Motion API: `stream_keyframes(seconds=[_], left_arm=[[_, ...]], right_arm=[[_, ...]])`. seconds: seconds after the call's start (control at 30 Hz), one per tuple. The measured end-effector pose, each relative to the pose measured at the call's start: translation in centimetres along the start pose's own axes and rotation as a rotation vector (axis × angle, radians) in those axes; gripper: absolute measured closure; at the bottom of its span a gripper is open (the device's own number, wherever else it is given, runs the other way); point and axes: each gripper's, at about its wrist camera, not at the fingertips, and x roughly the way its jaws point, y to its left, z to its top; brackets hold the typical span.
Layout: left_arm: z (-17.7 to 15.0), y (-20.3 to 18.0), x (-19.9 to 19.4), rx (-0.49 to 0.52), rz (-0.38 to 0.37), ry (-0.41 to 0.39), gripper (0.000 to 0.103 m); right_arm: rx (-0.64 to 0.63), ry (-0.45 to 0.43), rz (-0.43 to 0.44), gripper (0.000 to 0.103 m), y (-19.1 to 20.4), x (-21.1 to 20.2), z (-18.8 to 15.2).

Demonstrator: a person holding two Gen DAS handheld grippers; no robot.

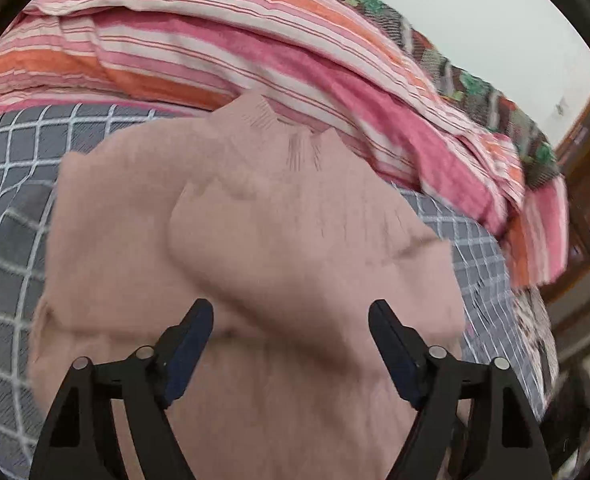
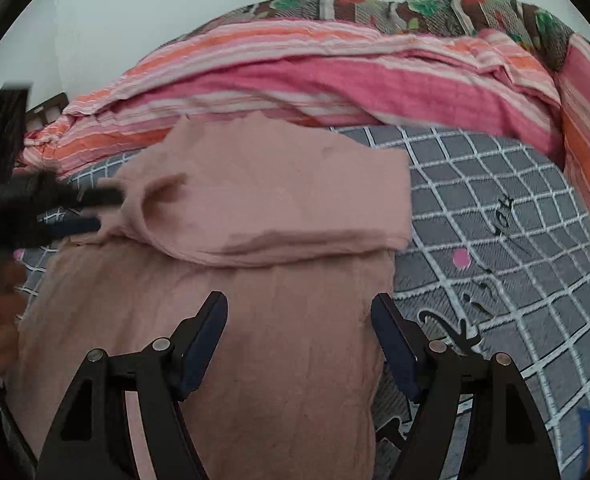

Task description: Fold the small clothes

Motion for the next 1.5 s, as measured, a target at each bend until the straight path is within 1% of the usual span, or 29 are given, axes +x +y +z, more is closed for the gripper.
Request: stream_keyframes(seconds=[0.07, 0.13, 0.2, 0.23, 0.33, 0.4, 0.47, 0.5, 0.53, 0.57, 0.6, 0.63, 0.67, 0.73, 0.77, 0.8, 0.83, 0.87, 0.93, 1.0, 1.07, 1.1, 1.17, 1.2, 1.27, 1.37, 1.43, 1.5], left_arm=[[0.5, -0.3, 1.6, -0.018, 0.081, 0.006, 0.023], [0.3, 0.1, 2.4, -0.03, 0.146, 0.009, 0.023], [-0.4, 1.4, 1.9, -0.029, 0.211, -0.029, 0.023], [-0.6, 2.1, 1.5, -0.037, 0.209, -0.04, 0.024], [-1.6, 4.8, -0.8, -0.097, 0.137, -0.071, 0.026], [-2.0, 6.4, -1.8, -0.096, 0.122, -0.063, 0.027], [-2.3, 7.8, -1.9, -0.098, 0.072, -0.029, 0.04], [-2.4, 8.7, -1.7, -0.108, 0.03, 0.01, 0.049], [-2.4, 9.0, -1.6, -0.113, 0.017, 0.018, 0.052], [-2.4, 9.3, -1.8, -0.121, -0.006, 0.013, 0.052], [-2.3, 9.9, -2.0, -0.137, -0.043, 0.011, 0.052], [-2.2, 9.8, -2.0, -0.145, -0.057, 0.016, 0.052], [-2.1, 10.1, -1.9, -0.153, -0.062, 0.019, 0.052], [-2.1, 10.4, -1.9, -0.156, -0.048, 0.015, 0.064], [-2.0, 10.1, -1.7, -0.153, -0.032, 0.011, 0.067], [-2.0, 10.0, -1.7, -0.148, -0.014, 0.009, 0.074], [-2.0, 9.8, -1.6, -0.14, -0.002, 0.011, 0.088], [-2.0, 9.4, -1.4, -0.118, 0.011, 0.024, 0.096], [-1.8, 8.5, -1.6, -0.071, 0.04, 0.011, 0.097], [-1.3, 7.4, -2.7, -0.017, 0.067, -0.03, 0.097], [-0.4, 6.5, -3.7, 0.024, 0.078, -0.066, 0.097], [0.2, 6.0, -4.2, 0.049, 0.085, -0.09, 0.097], [1.3, 5.3, -4.9, 0.091, 0.101, -0.126, 0.097], [1.9, 5.0, -5.2, 0.112, 0.111, -0.147, 0.097], [2.8, 5.1, -5.4, 0.127, 0.13, -0.173, 0.097], [3.9, 6.2, -5.0, 0.114, 0.124, -0.186, 0.097], [3.8, 6.8, -4.2, 0.119, 0.148, -0.187, 0.097], [3.0, 7.6, -2.6, 0.125, 0.184, -0.155, 0.097]], right_arm=[[0.023, -0.017, 0.003, 0.03, -0.5, -0.2, -0.1], [0.039, -0.028, 0.029, 0.03, -0.9, -0.3, -0.2], [0.06, -0.033, 0.038, 0.03, -1.3, -0.3, -0.2], [0.071, -0.034, 0.049, 0.03, -1.5, -0.3, -0.2], [0.098, -0.032, 0.072, 0.03, -2.0, -0.3, -0.2], [0.102, -0.032, 0.082, 0.03, -2.0, -0.2, -0.2], [0.103, -0.034, 0.088, 0.03, -2.0, -0.2, -0.2], [0.106, -0.034, 0.092, 0.03, -2.1, -0.2, -0.2], [0.11, -0.035, 0.096, 0.03, -2.1, -0.2, -0.2], [0.112, -0.035, 0.1, 0.03, -2.2, -0.2, -0.1], [0.114, -0.036, 0.102, 0.03, -2.2, -0.2, -0.1], [0.114, -0.036, 0.102, 0.03, -2.2, -0.2, -0.1], [0.114, -0.036, 0.102, 0.03, -2.2, -0.2, -0.1], [0.113, -0.036, 0.102, 0.03, -2.2, -0.2, -0.1], [0.114, -0.036, 0.102, 0.03, -2.2, -0.1, -0.1], [0.114, -0.036, 0.102, 0.03, -2.2, -0.1, -0.1], [0.114, -0.036, 0.101, 0.03, -2.2, -0.1, -0.2], [0.114, -0.036, 0.1, 0.03, -2.2, -0.1, -0.2], [0.115, -0.034, 0.097, 0.03, -2.1, -0.1, -0.2], [0.121, -0.032, 0.095, 0.03, -2.2, -0.1, -0.1], [0.135, -0.029, 0.1, 0.03, -2.5, -0.2, -0.2], [0.145, -0.027, 0.115, 0.03, -2.7, -0.5, 0.0], [0.176, -0.045, 0.127, 0.03, -3.4, -1.2, 0.6], [0.199, -0.069, 0.122, 0.03, -3.9, -1.7, 1.2], [0.217, -0.099, 0.093, 0.029, -4.6, -2.4, 2.9], [0.21, -0.119, 0.039, 0.029, -5.1, -2.0, 5.2], [0.187, -0.105, 0.0, 0.028, -5.2, -0.6, 5.9], [0.161, -0.048, -0.05, 0.028, -5.1, 1.7, 6.1]])
